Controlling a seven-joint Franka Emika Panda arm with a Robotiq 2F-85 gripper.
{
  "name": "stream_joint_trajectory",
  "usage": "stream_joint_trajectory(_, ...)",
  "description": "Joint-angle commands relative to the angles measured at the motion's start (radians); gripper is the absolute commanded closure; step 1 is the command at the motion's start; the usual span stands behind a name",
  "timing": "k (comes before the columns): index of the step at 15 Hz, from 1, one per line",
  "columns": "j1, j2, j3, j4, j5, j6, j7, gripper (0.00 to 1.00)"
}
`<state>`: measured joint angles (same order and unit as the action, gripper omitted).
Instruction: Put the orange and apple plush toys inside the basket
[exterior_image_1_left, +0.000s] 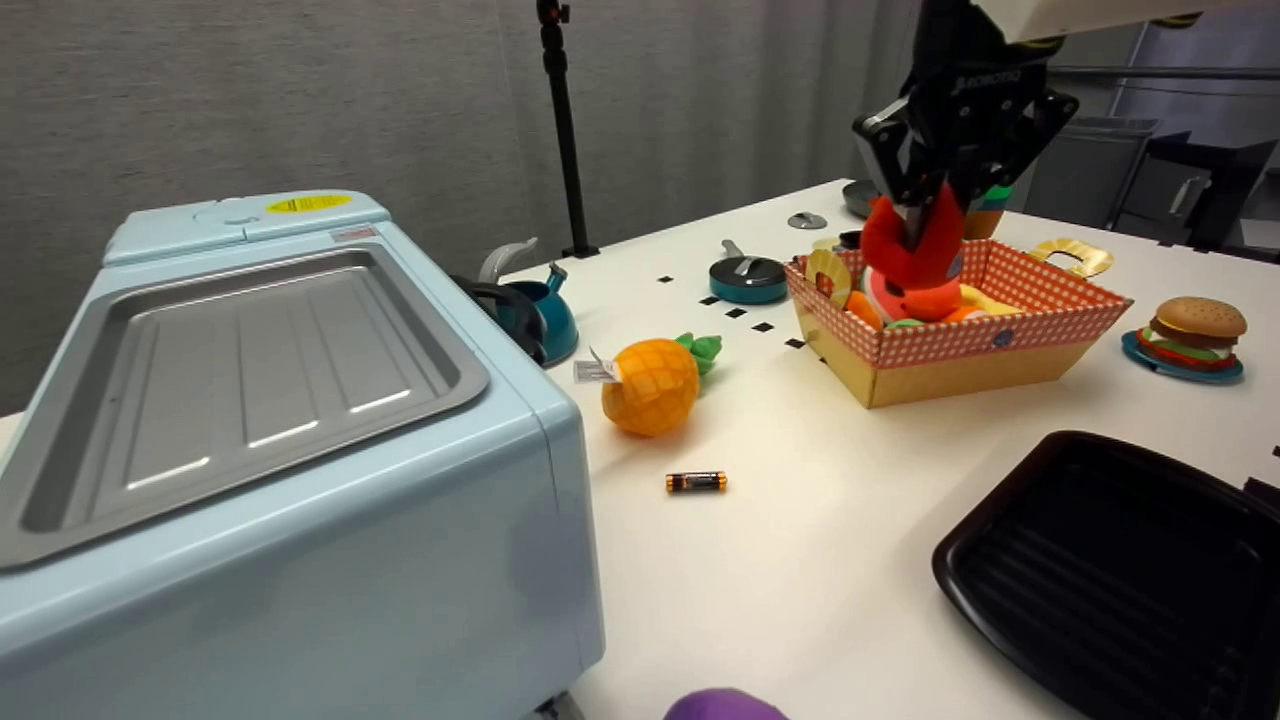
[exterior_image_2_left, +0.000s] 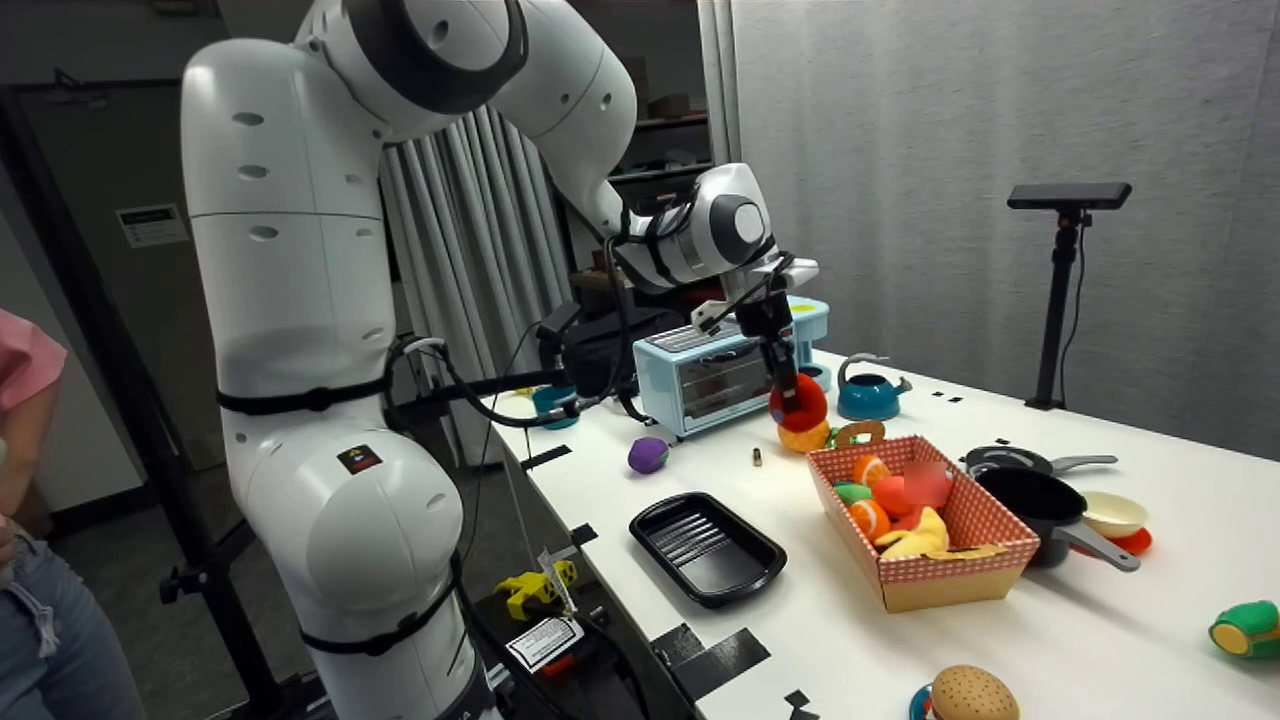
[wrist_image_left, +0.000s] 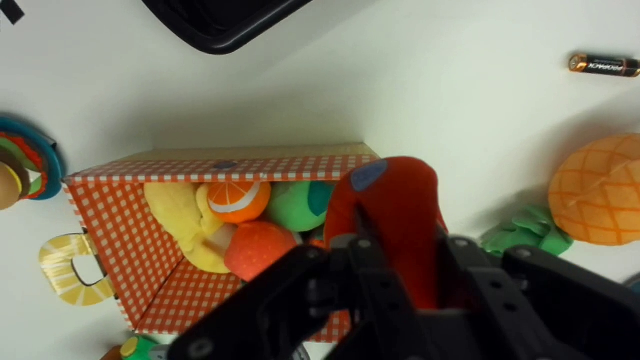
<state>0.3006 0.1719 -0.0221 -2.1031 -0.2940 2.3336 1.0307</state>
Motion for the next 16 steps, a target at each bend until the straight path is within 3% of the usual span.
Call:
stream_joint_trajectory(1,-0.024,-0.039,0.023,-0.029,-0.049,-0.029,0.146,0.94)
stream_joint_trajectory(2,-0.073,-0.011,-0.003,-0.016,-0.03,-0.009,0.099,0.94)
stream_joint_trajectory(7,-0.15,0.031,-0.039,0.016,-0.035,-0.011,0.131,0.94)
stream_joint_trajectory(15,-0.193,0.074,-0.049,0.034,0.0,-0.014,0.123,0.94)
stream_joint_trajectory(16,-0.194,0.077,-0.048,0.034,0.006,-0.015,0.12,0.84)
